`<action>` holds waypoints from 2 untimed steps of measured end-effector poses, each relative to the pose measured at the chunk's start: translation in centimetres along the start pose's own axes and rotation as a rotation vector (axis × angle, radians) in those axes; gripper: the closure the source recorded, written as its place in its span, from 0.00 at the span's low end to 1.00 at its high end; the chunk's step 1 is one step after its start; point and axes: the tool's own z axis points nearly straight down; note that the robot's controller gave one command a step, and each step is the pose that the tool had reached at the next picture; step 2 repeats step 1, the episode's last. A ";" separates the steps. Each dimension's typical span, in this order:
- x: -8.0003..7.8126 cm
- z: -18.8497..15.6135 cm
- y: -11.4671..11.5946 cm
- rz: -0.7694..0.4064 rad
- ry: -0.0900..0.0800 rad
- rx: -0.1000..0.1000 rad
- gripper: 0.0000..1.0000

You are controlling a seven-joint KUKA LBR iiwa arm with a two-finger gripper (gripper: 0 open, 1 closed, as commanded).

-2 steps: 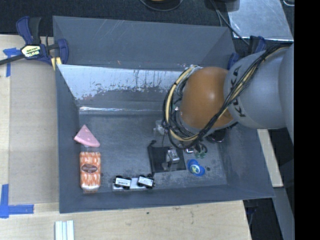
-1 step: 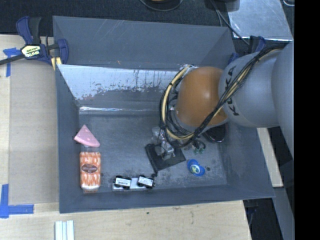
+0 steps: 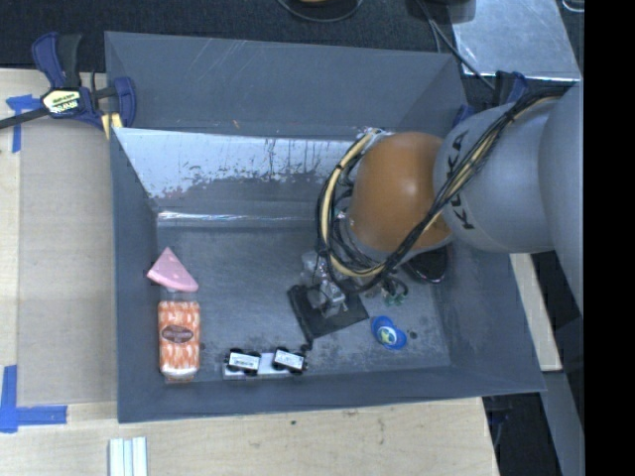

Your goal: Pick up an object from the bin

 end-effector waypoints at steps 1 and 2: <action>-0.8 -0.1 0.5 -0.022 -0.004 0.001 1.00; -0.8 -0.1 0.5 -0.022 -0.004 0.001 1.00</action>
Offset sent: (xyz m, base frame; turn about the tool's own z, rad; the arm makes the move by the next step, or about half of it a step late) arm -0.0013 -0.0075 0.1767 -0.0740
